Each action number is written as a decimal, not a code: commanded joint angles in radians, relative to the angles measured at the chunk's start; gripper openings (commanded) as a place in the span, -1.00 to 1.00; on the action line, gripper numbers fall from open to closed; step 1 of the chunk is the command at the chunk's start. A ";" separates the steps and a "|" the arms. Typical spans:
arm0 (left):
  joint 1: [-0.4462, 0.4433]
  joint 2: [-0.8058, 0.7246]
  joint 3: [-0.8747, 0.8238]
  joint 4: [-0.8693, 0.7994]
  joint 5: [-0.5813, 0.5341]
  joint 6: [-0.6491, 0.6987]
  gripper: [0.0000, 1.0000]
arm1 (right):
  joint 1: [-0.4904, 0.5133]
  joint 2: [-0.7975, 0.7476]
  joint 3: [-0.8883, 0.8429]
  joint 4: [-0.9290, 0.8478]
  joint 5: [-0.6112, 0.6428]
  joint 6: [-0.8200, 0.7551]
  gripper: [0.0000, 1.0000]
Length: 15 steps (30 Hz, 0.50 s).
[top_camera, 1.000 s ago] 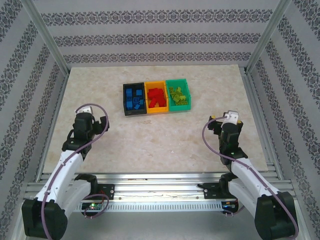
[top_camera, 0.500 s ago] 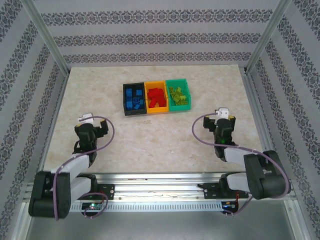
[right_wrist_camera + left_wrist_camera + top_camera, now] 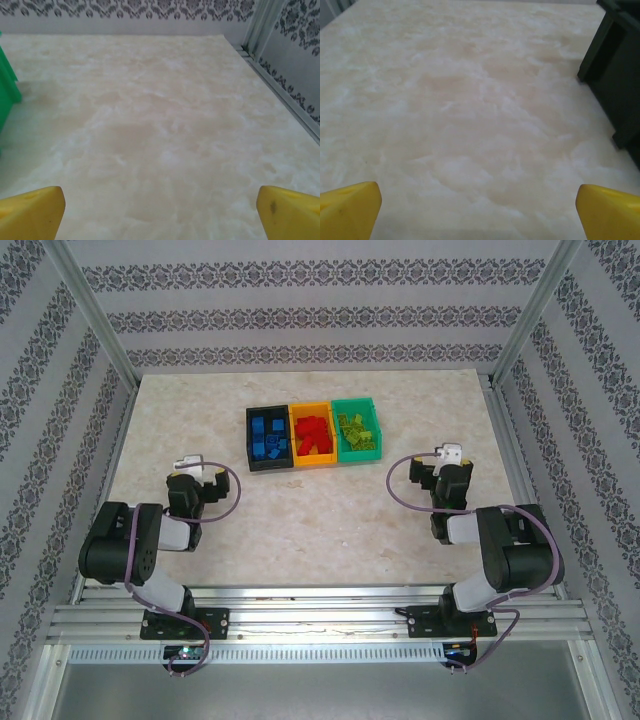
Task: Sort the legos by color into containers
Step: Reset both arms
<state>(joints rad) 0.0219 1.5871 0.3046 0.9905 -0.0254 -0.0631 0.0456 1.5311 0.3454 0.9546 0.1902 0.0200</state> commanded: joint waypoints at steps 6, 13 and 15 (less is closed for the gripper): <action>0.010 0.002 0.023 0.060 0.007 0.012 0.99 | -0.001 0.002 0.015 0.030 -0.034 0.020 0.96; 0.010 0.003 0.021 0.069 0.007 0.012 0.99 | 0.004 0.004 0.015 0.034 -0.068 0.004 0.96; 0.010 0.003 0.021 0.068 0.007 0.012 0.99 | 0.000 0.003 0.018 0.024 -0.117 -0.008 0.96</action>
<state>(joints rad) 0.0219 1.5887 0.3191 1.0111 -0.0257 -0.0593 0.0456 1.5311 0.3489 0.9546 0.1448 0.0219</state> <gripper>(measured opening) 0.997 0.981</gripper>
